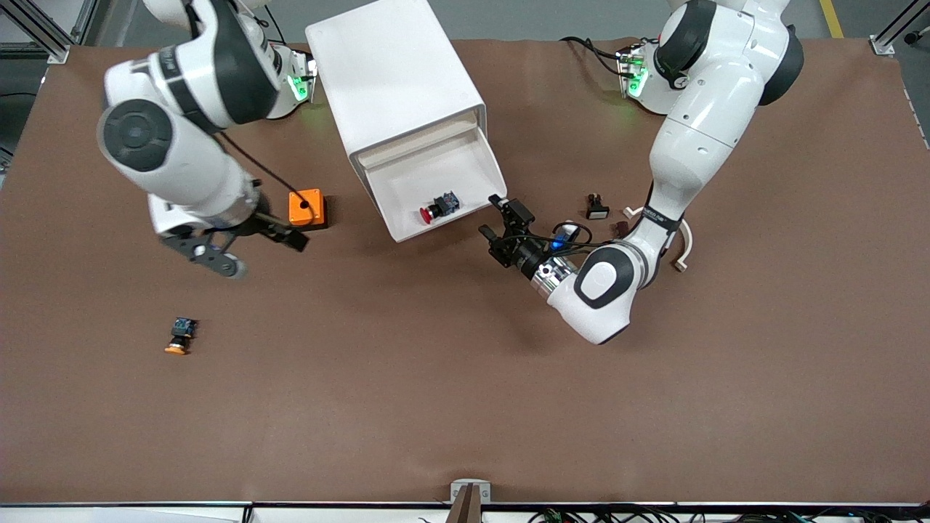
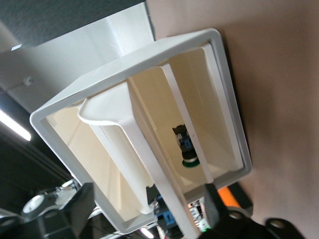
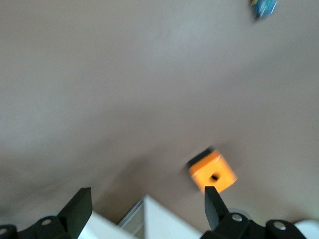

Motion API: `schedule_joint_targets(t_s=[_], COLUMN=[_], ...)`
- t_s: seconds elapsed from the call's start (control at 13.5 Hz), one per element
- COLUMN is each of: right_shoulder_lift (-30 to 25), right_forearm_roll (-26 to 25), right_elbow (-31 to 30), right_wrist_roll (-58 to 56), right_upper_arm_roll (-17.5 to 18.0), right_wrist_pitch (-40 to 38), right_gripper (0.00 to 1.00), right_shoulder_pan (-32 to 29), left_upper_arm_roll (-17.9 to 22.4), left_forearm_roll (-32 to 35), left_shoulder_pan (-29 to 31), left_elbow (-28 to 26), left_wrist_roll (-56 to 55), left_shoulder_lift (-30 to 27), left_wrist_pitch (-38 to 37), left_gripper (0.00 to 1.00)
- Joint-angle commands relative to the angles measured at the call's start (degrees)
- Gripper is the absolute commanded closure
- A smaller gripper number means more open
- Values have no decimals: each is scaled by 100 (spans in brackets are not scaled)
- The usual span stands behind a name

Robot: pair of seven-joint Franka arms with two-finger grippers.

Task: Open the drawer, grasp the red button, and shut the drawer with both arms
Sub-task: 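Reach the right gripper into the open drawer toward the red button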

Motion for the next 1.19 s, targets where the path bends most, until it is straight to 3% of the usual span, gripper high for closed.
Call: schedule_joint_targets(t_s=[0.0,0.3,0.59,0.81,1.11], right_shoulder_lift=[55,187,187,231,546], right_forearm_roll=[630,790,790,790,772], right_elbow=[-79,-228,-772,-1124,-1222], right_wrist_roll=[602,1893,2904,3415,4022], right_upper_arm_roll=[-53,-53,-53,-62,-71], right_wrist_pitch=[11,423,1336,1987,2603], right_gripper=[0,0,0,0,0], right_shoulder_pan=[147,726,1473,1886,2353], left_upper_arm_roll=[0,26,0,-18,-62], left_forearm_roll=[24,525,1447,2448,3572], left_shoulder_pan=[9,-26,-70,-368,-509], left_elbow=[194,529,529,529,520], left_wrist_roll=[1015,2763,4374,4797,5027], left_shoulder_lift=[-82,-91,-590,-1100,-1382], left_wrist_pitch=[-37,7,541,1200,2044], left_gripper=[1,1,1,1,0])
